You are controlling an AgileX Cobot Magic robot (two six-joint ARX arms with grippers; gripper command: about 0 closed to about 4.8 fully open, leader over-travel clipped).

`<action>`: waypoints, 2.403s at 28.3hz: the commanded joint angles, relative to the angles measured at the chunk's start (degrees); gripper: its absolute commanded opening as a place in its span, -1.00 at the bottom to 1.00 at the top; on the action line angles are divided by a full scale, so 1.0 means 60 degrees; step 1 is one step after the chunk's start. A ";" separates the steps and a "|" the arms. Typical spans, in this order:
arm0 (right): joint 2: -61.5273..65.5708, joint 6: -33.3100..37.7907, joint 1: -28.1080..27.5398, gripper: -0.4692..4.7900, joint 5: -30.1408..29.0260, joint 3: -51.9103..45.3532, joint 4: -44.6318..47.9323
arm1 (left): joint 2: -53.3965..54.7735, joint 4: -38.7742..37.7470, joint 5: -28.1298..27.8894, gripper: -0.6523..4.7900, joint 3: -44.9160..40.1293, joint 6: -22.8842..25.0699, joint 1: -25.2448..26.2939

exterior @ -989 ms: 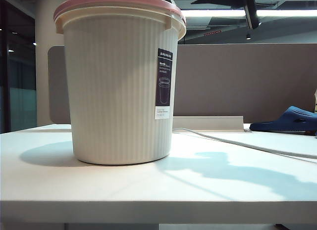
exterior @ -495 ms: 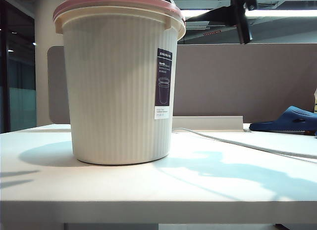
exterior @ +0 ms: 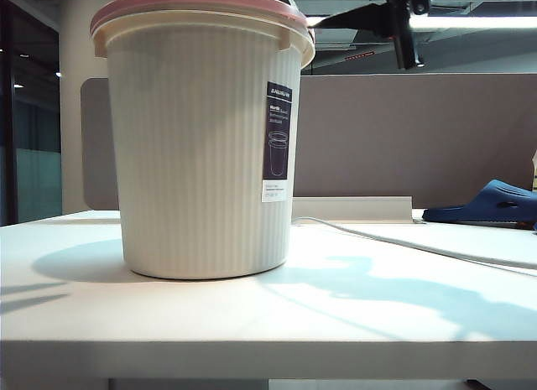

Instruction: Open the ring lid of the trash can, pull out the black garbage bag inside, and place it on the table.

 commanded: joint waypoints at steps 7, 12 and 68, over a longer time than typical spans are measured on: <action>0.0251 0.0186 0.0368 0.02 -0.0029 0.0040 0.0495 | 0.0004 0.0135 0.0073 0.00 0.0047 0.0040 0.0000; 0.0280 0.0262 0.0375 0.02 -0.0040 0.0044 0.0798 | 0.0007 0.0117 0.0124 0.01 0.0047 0.0036 0.0000; 0.1286 0.1916 0.1209 0.02 0.0215 0.1337 0.2987 | 0.1239 0.2430 -0.1242 -0.78 0.0047 0.4178 -0.0102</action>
